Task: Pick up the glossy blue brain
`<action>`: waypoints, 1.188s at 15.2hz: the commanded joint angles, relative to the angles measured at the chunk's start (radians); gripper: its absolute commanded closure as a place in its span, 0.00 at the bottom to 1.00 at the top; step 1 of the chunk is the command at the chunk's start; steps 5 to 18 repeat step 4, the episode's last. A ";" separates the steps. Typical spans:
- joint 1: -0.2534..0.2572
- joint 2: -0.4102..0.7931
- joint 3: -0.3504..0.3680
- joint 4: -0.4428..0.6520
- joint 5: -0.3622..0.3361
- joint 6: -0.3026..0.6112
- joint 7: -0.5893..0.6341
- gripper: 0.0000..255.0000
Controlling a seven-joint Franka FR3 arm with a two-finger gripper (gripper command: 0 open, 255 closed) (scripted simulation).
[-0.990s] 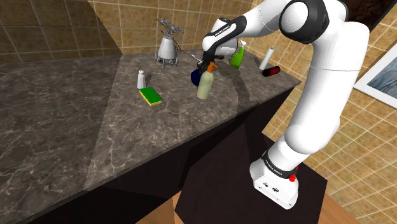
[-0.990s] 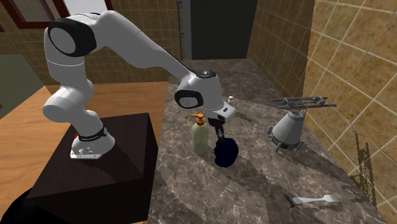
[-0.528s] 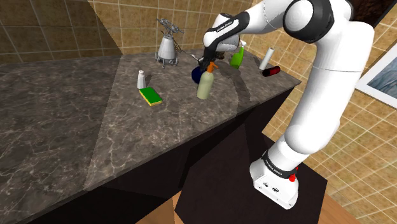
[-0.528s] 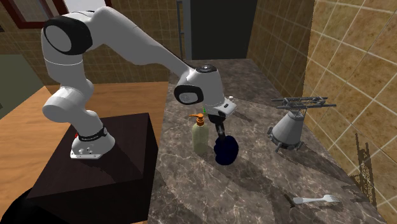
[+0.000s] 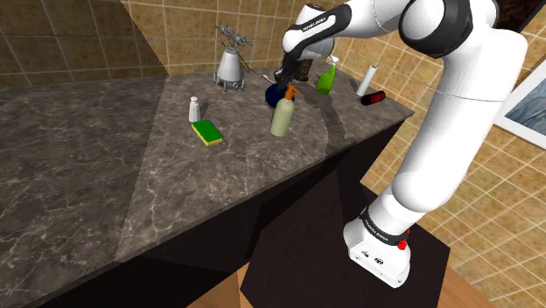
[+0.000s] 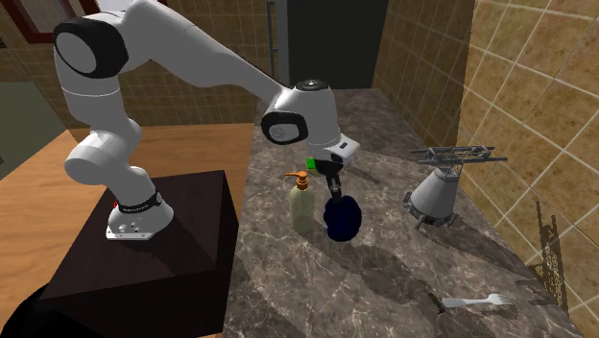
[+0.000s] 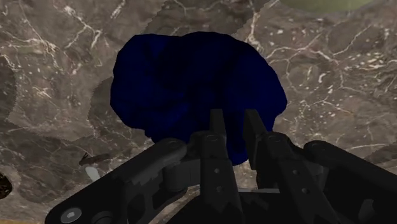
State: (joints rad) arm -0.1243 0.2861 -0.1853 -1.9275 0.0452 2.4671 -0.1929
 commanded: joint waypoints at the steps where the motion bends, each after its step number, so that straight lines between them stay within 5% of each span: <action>1: 0.001 -0.017 -0.002 0.008 -0.004 -0.023 0.001 1.00; 18: 0.001 -0.024 -0.003 0.014 -0.006 -0.037 0.002 1.00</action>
